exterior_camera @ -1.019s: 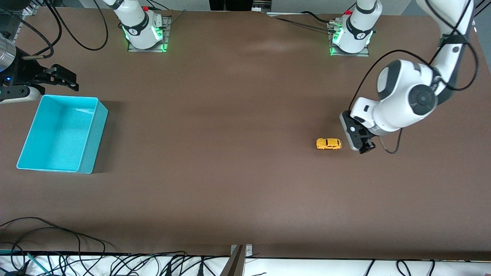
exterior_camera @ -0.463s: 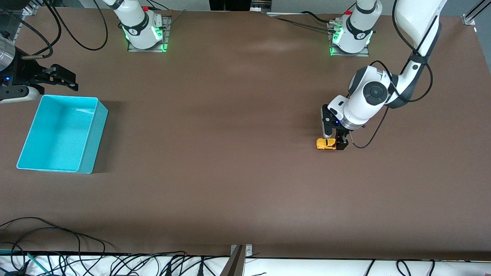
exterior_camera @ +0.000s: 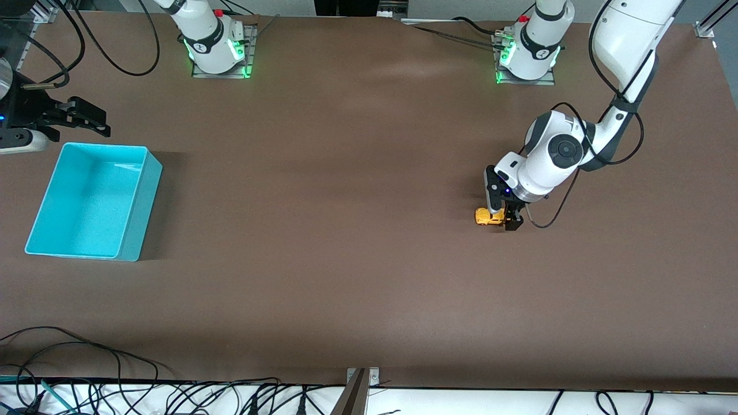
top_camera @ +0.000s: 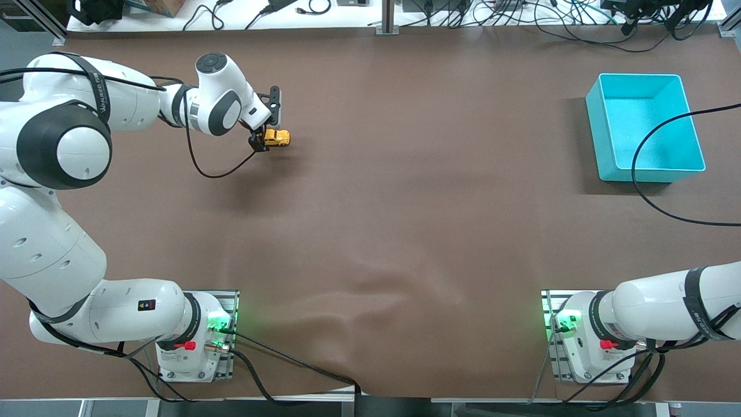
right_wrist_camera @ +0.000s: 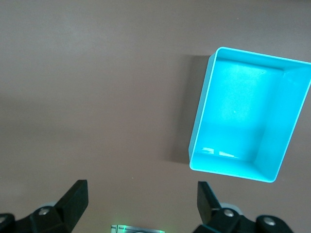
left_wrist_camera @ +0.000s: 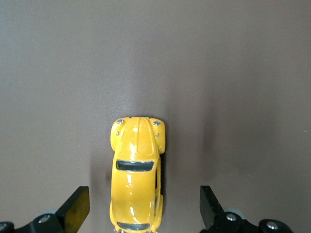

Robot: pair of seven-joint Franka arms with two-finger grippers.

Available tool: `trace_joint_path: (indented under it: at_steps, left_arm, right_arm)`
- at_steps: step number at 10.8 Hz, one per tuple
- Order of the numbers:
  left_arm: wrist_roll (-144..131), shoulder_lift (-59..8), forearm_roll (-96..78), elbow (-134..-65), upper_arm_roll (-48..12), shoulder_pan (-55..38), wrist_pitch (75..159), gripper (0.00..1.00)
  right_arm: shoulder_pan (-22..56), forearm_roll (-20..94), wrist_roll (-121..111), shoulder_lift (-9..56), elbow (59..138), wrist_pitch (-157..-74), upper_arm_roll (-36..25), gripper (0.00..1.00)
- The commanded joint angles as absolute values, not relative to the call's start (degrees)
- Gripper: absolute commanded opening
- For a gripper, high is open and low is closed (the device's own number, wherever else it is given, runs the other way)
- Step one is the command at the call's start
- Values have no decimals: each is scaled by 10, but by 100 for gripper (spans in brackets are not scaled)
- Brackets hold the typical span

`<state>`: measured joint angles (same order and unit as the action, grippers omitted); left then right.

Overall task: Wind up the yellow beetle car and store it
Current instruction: 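Move the left gripper over the yellow beetle car and lower it, then close the left gripper on the yellow car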

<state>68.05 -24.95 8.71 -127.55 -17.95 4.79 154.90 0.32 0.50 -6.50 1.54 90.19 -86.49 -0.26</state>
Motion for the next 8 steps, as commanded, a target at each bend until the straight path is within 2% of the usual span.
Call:
trace_joint_path:
  at_steps: [1,3,4,5,6,7,8]
  left_arm:
    - [686,-272,102,-1268,-184,54,1574,100]
    - [689,-272,105,-1270,-184,54,1574,100]
    - [693,-273,119,-1269,-184,54,1574,89]
    - [691,-272,155,-1267,-184,54,1574,59]
    - [690,-272,163,-1267,-184,55,1574,36]
    - [691,-271,164,-1267,-184,60,1573,20]
    - [690,-270,163,-1268,-184,63,1572,14]
  right_arm:
    - [1,21,-77,12,896,-853,-5,100]
    - [-1,21,-78,13,896,-852,-6,100]
    - [-1,21,-79,13,896,-853,-12,100]
    - [-1,22,-79,13,895,-853,-14,100]
    - [-1,21,-79,13,895,-854,-13,100]
    - [-1,22,-79,14,896,-854,-14,100]
    - [-1,22,-79,14,896,-853,-14,100]
